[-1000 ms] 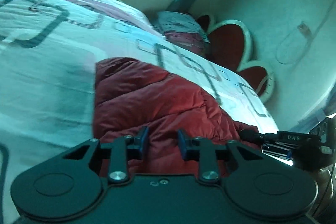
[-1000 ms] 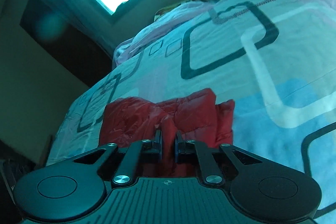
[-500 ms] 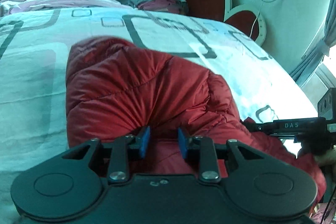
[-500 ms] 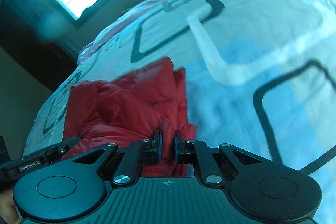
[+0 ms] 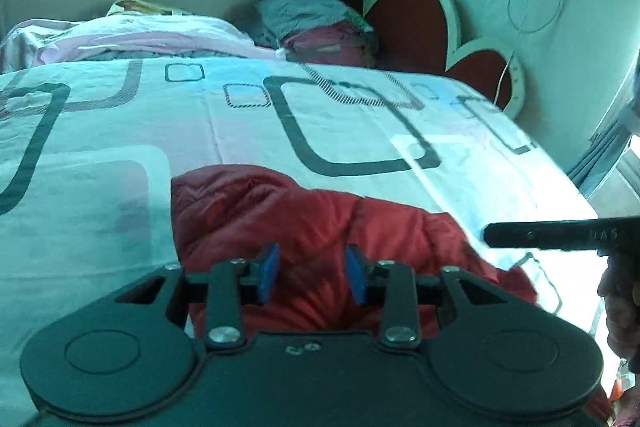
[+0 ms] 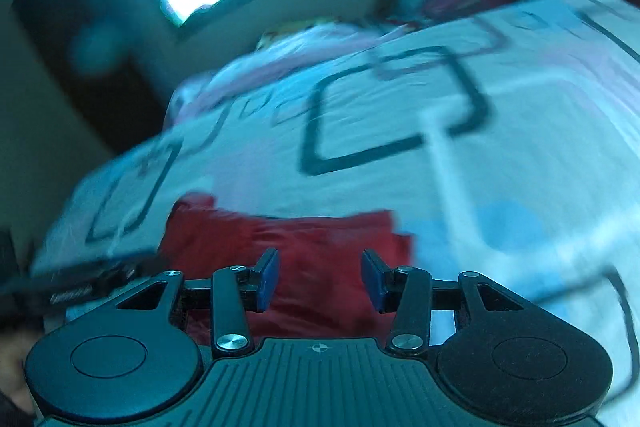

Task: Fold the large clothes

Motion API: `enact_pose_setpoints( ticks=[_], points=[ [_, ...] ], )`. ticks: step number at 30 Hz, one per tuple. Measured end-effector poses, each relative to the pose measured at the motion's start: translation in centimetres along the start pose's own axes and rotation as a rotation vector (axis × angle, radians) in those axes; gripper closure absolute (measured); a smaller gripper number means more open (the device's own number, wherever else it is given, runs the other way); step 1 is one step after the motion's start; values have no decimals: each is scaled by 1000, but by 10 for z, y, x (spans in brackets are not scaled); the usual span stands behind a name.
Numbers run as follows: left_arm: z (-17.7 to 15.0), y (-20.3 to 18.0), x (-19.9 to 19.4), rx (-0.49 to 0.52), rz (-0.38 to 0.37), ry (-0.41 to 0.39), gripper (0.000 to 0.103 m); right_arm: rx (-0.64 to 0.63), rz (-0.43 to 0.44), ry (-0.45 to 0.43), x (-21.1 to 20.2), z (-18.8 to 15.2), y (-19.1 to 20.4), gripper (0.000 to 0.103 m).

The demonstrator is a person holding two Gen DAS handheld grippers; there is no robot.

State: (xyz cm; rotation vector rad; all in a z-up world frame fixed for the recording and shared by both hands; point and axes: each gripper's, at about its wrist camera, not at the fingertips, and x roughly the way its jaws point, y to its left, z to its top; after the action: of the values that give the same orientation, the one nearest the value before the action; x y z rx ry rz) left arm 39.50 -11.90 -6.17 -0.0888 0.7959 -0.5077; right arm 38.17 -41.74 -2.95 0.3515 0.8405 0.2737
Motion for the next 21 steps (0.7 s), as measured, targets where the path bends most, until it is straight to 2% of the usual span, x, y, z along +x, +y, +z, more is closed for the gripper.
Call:
enact_pose_setpoints(
  ticks=[3,5,8,21],
  points=[
    [8,-1,14,21,4,14,67,-66,-20,47,30,7,19,60],
    [12,0,22,21,-4,21,67,-61,-23,67,46,6,21,64],
    [17,3,34,19,-14,35,67,-42,-35,84,62,3,11,64],
    [13,12,79,20,-32,114,67,103,7,65,82,-20,-30,64]
  ],
)
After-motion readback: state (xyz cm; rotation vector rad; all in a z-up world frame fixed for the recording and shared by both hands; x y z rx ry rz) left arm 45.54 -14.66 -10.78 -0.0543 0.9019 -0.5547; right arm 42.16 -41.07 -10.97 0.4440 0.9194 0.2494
